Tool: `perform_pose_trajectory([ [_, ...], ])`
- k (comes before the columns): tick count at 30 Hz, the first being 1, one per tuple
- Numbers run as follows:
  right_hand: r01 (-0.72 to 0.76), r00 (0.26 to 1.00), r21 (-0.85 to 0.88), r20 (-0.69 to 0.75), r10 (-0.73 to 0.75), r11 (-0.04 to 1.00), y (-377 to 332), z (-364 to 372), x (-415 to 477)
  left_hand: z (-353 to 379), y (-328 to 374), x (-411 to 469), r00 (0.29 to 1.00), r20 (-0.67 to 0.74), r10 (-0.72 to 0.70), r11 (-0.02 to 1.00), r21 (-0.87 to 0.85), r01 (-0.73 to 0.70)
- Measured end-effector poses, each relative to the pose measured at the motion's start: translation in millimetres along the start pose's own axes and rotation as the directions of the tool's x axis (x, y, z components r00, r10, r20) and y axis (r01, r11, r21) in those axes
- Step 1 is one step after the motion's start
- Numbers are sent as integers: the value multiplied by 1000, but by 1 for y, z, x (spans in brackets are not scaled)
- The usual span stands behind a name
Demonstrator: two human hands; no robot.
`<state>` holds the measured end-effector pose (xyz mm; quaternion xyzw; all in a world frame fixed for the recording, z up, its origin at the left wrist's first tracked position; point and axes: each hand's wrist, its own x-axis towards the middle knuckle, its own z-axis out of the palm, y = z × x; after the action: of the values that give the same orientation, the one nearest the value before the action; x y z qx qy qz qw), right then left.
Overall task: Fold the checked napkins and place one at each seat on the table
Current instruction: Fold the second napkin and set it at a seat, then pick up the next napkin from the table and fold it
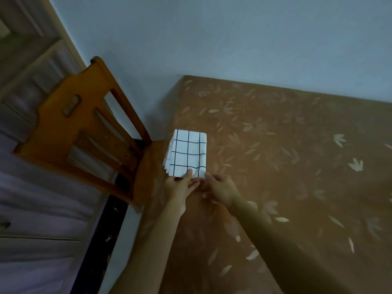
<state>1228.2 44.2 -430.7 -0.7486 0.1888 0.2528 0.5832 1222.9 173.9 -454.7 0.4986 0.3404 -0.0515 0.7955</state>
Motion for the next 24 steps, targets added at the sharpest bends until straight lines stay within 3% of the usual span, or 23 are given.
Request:
perform_pose_trajectory([
  [3,2,997,-112,-81,-11,994,-3,13,15,-4,7,5,997,13,-81,978,192,77],
  [6,28,994,-205,-97,-49,978,3,19,16,-15,14,-4,993,-9,-116,895,433,108],
  [10,31,997,-295,-65,-52,955,6,11,-8,-25,16,-34,991,-32,-132,804,581,126],
  [13,68,995,-387,-38,-90,920,5,-12,-42,-28,19,-68,1000,-1,-12,675,738,8],
  [16,92,994,-484,-11,-112,870,14,-47,-86,-20,21,-115,989,99,108,472,870,-138],
  [19,128,990,-473,7,-142,872,25,-93,-142,-8,19,-171,974,177,142,277,937,-211],
  [24,196,967,-568,-25,-254,799,58,-182,-249,30,0,-269,927,311,212,151,926,-345],
])
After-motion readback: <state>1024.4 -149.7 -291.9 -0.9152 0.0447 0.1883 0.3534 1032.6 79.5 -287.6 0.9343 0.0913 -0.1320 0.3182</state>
